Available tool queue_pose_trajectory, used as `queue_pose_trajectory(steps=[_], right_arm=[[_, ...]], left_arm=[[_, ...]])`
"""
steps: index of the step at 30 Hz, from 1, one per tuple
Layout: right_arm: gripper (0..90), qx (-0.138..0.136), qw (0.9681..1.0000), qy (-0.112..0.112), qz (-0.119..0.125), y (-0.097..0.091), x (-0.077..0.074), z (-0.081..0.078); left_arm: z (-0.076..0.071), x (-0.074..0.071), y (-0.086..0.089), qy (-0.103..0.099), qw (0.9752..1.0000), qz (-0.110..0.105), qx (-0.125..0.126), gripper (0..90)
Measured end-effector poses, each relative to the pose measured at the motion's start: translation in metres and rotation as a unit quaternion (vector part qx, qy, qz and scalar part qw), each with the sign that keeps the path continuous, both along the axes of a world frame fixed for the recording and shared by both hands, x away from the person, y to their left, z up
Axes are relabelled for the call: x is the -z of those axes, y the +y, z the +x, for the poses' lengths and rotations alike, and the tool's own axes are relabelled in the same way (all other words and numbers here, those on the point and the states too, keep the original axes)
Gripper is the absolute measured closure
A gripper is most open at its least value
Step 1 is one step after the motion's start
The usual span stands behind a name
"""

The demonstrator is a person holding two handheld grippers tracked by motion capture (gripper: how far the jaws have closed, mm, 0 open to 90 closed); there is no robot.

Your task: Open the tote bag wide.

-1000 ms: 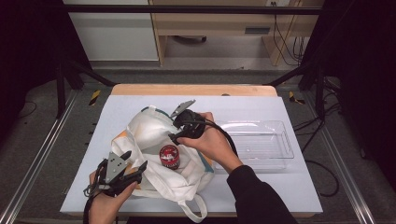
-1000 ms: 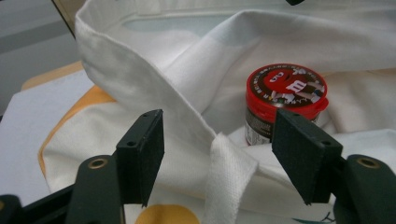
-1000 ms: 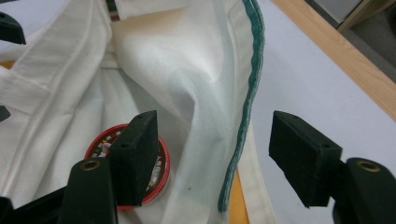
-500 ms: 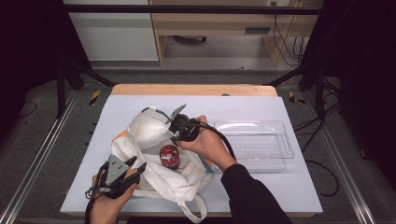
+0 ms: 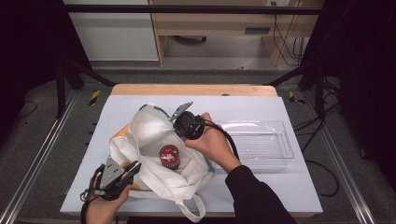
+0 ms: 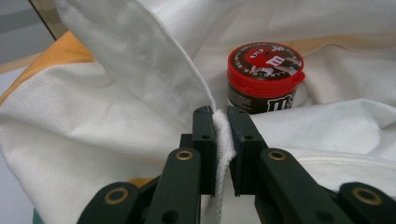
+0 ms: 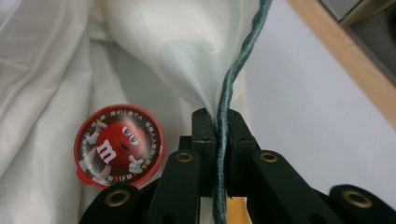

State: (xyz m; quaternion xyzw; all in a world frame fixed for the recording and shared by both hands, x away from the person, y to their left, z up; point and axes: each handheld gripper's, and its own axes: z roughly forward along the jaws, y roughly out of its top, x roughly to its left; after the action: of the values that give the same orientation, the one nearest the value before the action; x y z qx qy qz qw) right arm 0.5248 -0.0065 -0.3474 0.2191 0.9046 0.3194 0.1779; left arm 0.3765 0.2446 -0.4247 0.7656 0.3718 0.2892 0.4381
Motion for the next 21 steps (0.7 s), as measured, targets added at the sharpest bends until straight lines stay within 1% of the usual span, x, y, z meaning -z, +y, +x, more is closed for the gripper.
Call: queue_pose_trajectory(steps=[2,5,9,12,15,21], right_arm=[[85.5,0.010,0.9999,-0.006,0.012,-0.005,-0.007,0.002],[85.6,0.026,0.9993,-0.011,0.026,-0.015,-0.017,0.009],[85.6,0.039,0.9986,-0.007,0.034,-0.024,-0.017,0.019],[85.6,0.047,0.9982,-0.005,0.038,-0.027,-0.016,0.023],[85.6,0.049,0.9978,-0.004,0.044,-0.027,-0.016,0.024],[85.5,0.049,0.9980,-0.006,0.039,-0.029,-0.015,0.026]], left_arm=[[-0.005,-0.002,0.002,-0.005,1.0000,0.001,0.003,83.7],[-0.014,-0.003,0.006,-0.006,1.0000,-0.003,0.005,83.8],[-0.023,-0.006,0.011,-0.010,0.9998,-0.018,0.006,83.9],[-0.025,-0.007,0.013,-0.012,0.9997,-0.020,0.006,83.9],[-0.025,-0.007,0.013,-0.013,0.9997,-0.022,0.006,83.9],[-0.027,-0.006,0.013,-0.012,0.9997,-0.017,0.009,84.0]])
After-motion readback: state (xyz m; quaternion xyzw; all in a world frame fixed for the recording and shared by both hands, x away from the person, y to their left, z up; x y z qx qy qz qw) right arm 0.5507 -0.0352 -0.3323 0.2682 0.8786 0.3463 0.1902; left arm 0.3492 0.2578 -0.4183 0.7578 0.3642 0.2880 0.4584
